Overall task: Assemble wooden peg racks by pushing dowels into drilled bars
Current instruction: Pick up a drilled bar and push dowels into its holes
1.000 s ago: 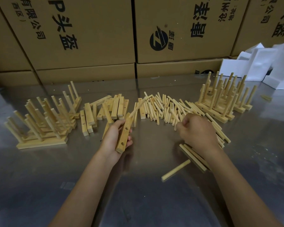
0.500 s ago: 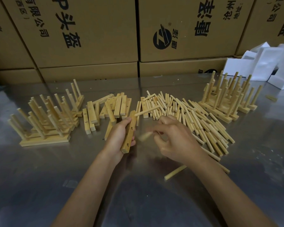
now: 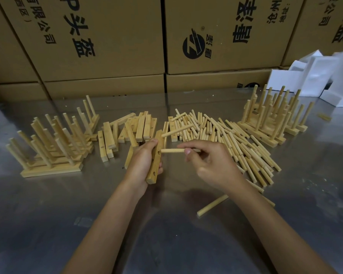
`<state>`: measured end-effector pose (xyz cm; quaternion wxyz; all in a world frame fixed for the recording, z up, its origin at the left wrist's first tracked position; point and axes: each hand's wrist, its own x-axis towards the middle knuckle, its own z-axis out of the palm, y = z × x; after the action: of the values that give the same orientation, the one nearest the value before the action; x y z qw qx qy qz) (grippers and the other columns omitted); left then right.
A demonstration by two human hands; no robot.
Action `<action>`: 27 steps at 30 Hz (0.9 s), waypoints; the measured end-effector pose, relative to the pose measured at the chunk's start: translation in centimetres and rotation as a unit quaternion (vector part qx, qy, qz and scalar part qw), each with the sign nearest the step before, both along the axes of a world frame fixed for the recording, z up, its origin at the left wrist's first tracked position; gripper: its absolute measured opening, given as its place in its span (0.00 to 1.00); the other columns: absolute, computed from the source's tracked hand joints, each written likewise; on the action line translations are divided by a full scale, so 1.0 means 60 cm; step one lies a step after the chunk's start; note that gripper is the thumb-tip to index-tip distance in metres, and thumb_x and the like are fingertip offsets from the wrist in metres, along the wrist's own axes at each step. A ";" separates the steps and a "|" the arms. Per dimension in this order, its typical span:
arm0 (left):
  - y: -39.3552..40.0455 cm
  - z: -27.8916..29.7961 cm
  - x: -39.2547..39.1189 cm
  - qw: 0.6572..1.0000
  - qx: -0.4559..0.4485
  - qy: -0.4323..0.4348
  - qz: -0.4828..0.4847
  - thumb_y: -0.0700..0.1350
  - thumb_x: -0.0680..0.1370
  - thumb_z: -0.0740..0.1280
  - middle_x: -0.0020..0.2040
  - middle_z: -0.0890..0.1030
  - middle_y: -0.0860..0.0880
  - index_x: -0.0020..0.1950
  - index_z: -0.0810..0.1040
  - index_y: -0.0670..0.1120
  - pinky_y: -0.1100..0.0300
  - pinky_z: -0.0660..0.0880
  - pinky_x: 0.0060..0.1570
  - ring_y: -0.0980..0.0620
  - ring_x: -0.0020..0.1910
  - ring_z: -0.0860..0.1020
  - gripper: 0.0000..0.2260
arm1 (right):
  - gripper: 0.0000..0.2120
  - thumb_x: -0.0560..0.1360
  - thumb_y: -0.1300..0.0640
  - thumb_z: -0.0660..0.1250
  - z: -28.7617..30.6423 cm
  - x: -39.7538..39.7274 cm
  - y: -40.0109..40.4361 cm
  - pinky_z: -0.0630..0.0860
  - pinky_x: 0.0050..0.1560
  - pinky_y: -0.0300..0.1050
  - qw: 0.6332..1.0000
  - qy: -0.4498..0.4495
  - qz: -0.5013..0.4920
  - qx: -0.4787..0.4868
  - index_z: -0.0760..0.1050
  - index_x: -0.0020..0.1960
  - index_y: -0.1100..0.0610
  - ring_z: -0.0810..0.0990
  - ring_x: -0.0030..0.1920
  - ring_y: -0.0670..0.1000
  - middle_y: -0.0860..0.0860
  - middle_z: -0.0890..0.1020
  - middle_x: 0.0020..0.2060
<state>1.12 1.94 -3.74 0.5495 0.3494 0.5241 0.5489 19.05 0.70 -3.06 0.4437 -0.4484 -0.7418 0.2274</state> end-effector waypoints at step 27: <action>-0.005 -0.011 0.018 0.996 0.028 0.077 -0.041 0.49 0.85 0.60 0.35 0.70 0.47 0.70 0.76 0.46 0.62 0.69 0.29 0.53 0.31 0.71 0.16 | 0.11 0.77 0.66 0.67 0.005 -0.008 -0.005 0.67 0.42 0.28 0.986 -0.132 0.050 0.094 0.84 0.55 0.57 0.74 0.39 0.38 0.43 0.79 0.41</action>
<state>2.21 1.61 -4.41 0.5192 0.4272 0.5347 0.5119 18.60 0.40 -2.79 0.3702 -0.3930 -0.8334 0.1179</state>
